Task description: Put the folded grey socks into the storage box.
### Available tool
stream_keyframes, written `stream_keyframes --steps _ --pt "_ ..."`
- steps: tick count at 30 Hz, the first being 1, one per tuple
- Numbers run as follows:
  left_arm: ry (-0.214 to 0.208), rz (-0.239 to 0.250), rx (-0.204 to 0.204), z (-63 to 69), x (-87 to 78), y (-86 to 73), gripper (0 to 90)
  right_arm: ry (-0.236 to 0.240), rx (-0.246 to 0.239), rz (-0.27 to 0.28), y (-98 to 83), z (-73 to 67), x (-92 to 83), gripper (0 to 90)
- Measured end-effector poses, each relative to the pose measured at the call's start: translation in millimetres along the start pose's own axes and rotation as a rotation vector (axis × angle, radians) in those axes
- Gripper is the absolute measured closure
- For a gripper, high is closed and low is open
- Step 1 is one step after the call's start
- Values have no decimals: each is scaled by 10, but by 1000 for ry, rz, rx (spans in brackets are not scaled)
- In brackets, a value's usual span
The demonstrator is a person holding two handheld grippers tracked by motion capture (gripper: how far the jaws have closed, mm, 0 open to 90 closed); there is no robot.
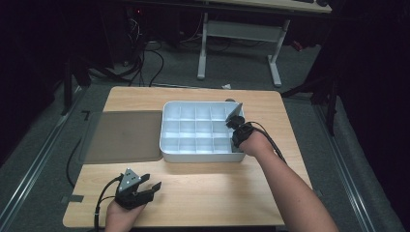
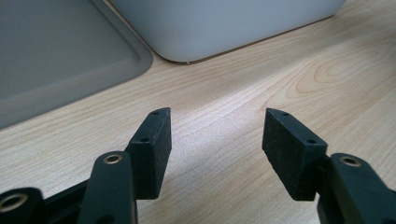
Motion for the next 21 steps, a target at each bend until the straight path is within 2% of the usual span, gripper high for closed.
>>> stream_keyframes --steps 3,5,7,8,15,19,20,21 --pt "3 -1 2 6 8 -2 428 5 11 -2 2 0 5 900" --pt "1 0 1 10 9 -2 428 3 -8 0 3 7 11 900" --pt "0 -3 2 13 10 -4 428 6 0 -4 2 -4 21 900" --pt "0 -3 3 14 10 -4 428 5 -17 -3 6 5 31 900" --pt "-3 -3 3 16 9 -4 428 -1 7 -14 11 -14 67 900" --pt "-4 -2 -1 11 5 -2 428 -6 -9 -6 7 -9 27 900" --pt "-3 -2 0 11 8 -3 428 -3 11 -5 3 -18 3 878" --pt "-4 -3 0 10 11 -3 428 2 12 -5 -1 -13 -27 857"
Point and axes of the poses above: each handheld gripper's, and its own axes: x roughly forward along the jaws, y roughly out of its top, z roughly to its right, the point moved 3 cm from there along x, roughly forward along the jaws, and after that the axes turned 6 degrees about y, right-handed, at the moved point
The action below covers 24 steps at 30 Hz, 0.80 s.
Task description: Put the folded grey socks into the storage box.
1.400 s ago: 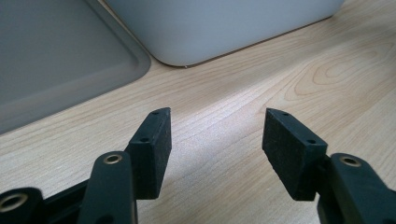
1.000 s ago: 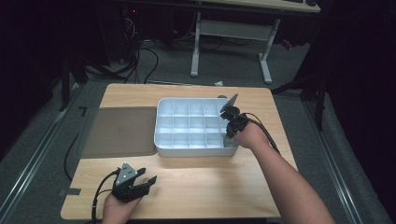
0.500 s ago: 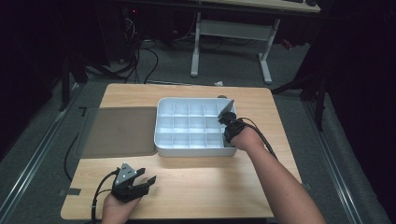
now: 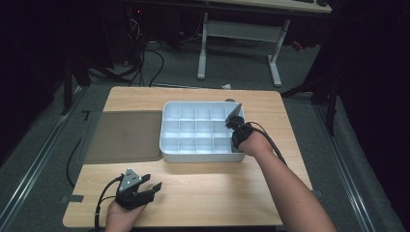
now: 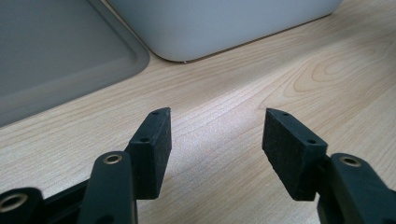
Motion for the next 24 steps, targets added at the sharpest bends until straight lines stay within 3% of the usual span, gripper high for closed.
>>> stream_keyframes --steps 6,12,24 --pt "-2 0 5 12 3 2 428 48 6 69 -48 66 -234 775" --pt "-2 -1 4 9 0 5 427 104 -3 184 -142 -20 -505 712" --pt "-12 -4 -3 9 -1 10 423 122 -16 324 -352 -43 -554 576"
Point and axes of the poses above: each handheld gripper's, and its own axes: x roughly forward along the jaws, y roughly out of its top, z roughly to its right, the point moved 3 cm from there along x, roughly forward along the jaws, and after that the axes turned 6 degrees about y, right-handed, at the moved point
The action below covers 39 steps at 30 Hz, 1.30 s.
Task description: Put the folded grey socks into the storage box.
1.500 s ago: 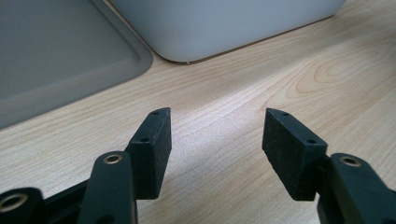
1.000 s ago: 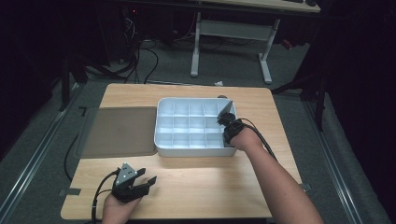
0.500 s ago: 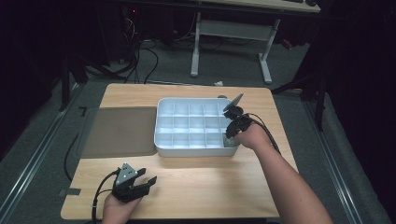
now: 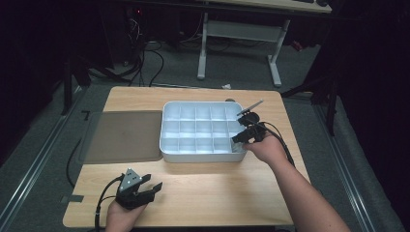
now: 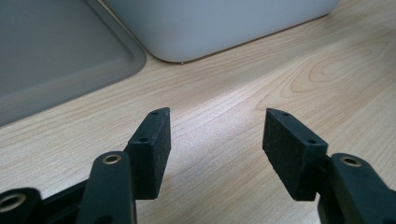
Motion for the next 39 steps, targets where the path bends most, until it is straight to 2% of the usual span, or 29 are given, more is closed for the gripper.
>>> stream_keyframes --steps 4,5,7,10,12,14,16,18,20,25,27,32,34,36,37,38,39 --pt "-4 8 0 -14 -5 -5 419 23 0 54 -97 -31 -3 550" --pt "-6 9 -1 -19 -7 -7 420 17 1 65 -119 -41 -8 544" --pt "-6 11 -4 -30 -10 -9 418 3 -42 93 -166 -79 -21 531" --pt "-12 17 -12 -37 -11 -13 418 6 -49 134 -234 -129 -52 543" --pt "-13 18 -10 -35 -15 -13 417 -15 -74 189 -283 -167 -90 543" --pt "-11 23 -7 -35 -20 -5 417 5 -65 227 -344 -199 -116 527" --pt "-9 26 -3 -31 -14 1 416 -4 -86 275 -411 -235 -144 520" --pt "-5 28 -6 -31 -4 0 416 4 -87 321 -495 -260 -164 518" --pt "-5 31 -10 -26 -2 8 413 16 -86 357 -621 -275 -154 497" --pt "-1 37 -8 -7 6 29 396 2 -116 454 -965 -302 -56 456" --pt "-4 38 -1 14 2 34 387 16 -107 484 -1126 -297 19 445" --pt "4 40 15 58 -7 33 385 -7 -103 556 -1500 -314 162 422" --pt "4 39 13 73 -18 31 386 -18 -74 586 -1664 -344 190 407" --pt "3 41 21 102 -25 28 386 -51 -33 649 -1836 -374 192 417" --pt "1 40 25 115 -25 28 387 -46 -3 676 -1909 -382 202 425" --pt "-1 38 33 131 -24 28 386 -21 1 674 -1939 -390 215 420" --pt "-1 36 44 149 -21 29 386 -16 -19 653 -1959 -399 239 425"
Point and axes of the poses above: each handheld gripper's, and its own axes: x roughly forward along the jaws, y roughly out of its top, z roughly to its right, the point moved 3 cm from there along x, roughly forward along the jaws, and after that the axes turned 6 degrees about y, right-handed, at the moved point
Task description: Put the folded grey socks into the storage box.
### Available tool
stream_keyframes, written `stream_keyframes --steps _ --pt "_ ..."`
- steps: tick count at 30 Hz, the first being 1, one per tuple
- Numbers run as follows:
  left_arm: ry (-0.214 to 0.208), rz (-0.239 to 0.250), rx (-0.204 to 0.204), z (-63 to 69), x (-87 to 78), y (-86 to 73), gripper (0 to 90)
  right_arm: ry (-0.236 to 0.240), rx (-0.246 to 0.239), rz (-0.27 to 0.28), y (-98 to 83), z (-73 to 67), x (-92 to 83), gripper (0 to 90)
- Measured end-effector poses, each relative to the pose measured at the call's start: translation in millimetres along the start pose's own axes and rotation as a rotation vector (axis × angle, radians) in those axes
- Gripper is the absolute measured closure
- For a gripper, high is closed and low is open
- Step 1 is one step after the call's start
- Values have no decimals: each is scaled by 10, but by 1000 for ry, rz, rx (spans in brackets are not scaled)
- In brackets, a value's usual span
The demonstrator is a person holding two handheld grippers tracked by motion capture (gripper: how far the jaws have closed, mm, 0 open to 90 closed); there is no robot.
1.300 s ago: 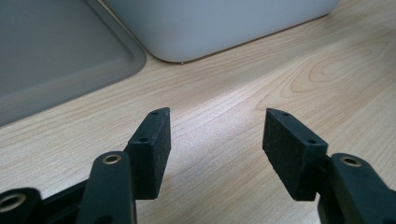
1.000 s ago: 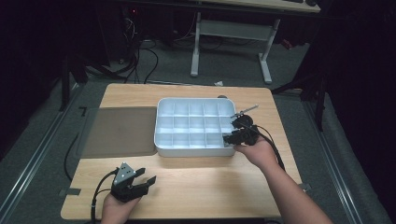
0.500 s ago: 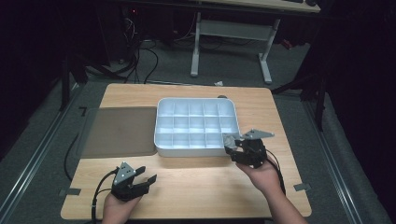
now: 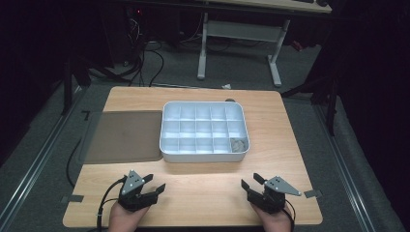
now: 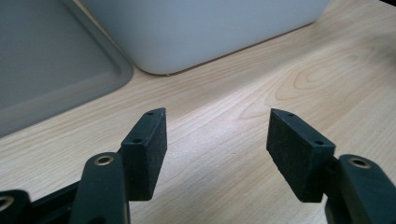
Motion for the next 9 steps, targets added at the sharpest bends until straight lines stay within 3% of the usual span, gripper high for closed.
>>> stream_keyframes --steps 1,3,9 --pt "1 -2 4 8 2 2 386 -16 -30 -20 -29 3 20 427" --pt "3 1 1 17 -3 10 386 -24 -32 -46 -45 24 56 426" --pt "0 13 -1 35 -53 18 387 -22 -50 -39 -54 8 49 433"
Point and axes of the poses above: each handheld gripper's, and its own axes: x roughly forward along the jaws, y roughly out of its top, z roughly to its right, the point moved 3 cm from there along x, roughly forward along the jaws, and after that the axes turned 6 degrees about y, right-handed, at the moved point
